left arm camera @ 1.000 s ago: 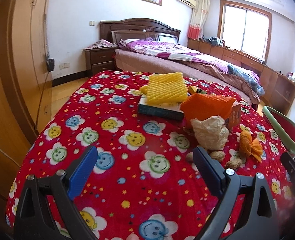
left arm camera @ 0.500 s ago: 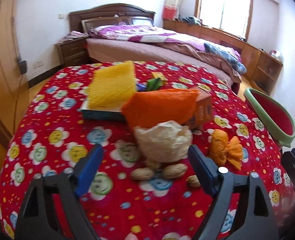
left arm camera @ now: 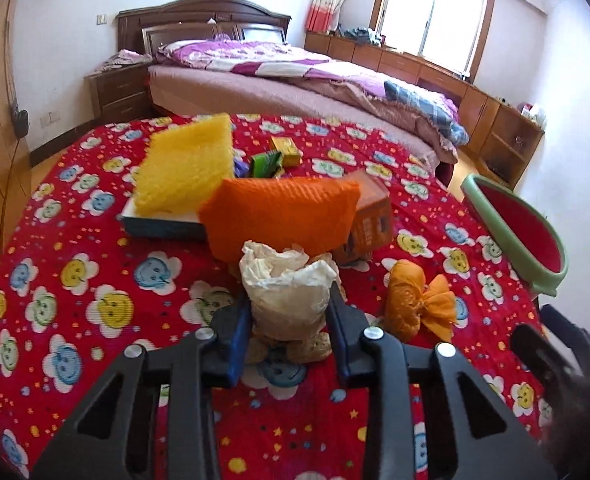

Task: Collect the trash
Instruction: 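Lower the left gripper onto the white crumpled tissue and close it, then lower the right gripper onto the orange bow-shaped wrapper and close it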

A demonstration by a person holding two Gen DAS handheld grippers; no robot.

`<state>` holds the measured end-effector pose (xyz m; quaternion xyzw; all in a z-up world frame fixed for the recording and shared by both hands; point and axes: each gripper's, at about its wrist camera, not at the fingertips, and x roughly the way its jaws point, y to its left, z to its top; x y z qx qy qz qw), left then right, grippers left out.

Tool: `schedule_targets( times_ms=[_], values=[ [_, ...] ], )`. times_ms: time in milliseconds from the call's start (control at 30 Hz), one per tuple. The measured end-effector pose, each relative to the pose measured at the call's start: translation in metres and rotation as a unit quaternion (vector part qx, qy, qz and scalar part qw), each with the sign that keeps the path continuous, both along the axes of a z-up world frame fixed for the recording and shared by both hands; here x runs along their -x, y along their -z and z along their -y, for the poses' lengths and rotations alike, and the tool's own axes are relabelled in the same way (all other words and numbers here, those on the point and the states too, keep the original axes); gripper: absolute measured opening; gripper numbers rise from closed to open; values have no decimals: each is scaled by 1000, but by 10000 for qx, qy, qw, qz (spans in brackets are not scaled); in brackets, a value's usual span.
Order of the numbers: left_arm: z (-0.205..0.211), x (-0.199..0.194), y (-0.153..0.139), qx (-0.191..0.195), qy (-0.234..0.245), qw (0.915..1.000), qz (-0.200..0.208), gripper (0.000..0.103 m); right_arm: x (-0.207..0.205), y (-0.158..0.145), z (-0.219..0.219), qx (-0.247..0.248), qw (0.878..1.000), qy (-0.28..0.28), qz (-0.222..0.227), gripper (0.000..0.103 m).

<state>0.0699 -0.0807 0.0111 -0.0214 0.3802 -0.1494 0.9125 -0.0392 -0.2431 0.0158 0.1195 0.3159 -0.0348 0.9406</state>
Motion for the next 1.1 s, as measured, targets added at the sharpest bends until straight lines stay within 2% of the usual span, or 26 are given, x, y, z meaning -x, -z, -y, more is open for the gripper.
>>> schedule_targets(
  times_ms=[167,300,467,600,633,700,733,800,867,967,1100],
  values=[
    [-22,7,-14,189,-24,9998,35,35,-18,1,-15,-2,9996,-217,-196,103],
    [-39,5,-20,142,-258,9995,139,35,-38,6,-27,-57,9986,-333,-414,103],
    [-57,-11,-12,181,-480,9987,-4,35,-61,13,-46,16,9970,-412,-657,103],
    [-63,-21,0,367,-429,9982,-223,35,-73,18,-60,114,9958,-421,-799,100],
    [-62,-23,2,399,-365,9982,-274,35,-75,18,-62,128,9956,-416,-829,94],
    [-60,-25,6,472,-210,9980,-350,35,-79,23,-67,125,9944,-385,-975,78],
    [-57,-26,6,496,-136,9980,-367,35,-82,25,-68,101,9940,-372,-1019,65],
    [-54,-27,6,529,-15,9979,-371,35,-82,27,-69,57,9943,-298,-1023,62],
    [-50,-27,5,533,61,9980,-348,35,-77,23,-68,49,9955,-275,-901,45],
    [-45,-25,3,560,97,9979,-319,35,-72,16,-68,116,9963,-324,-784,34],
    [-39,-20,-5,533,130,9983,-217,35,-61,3,-62,78,9977,-409,-542,30]
  ],
)
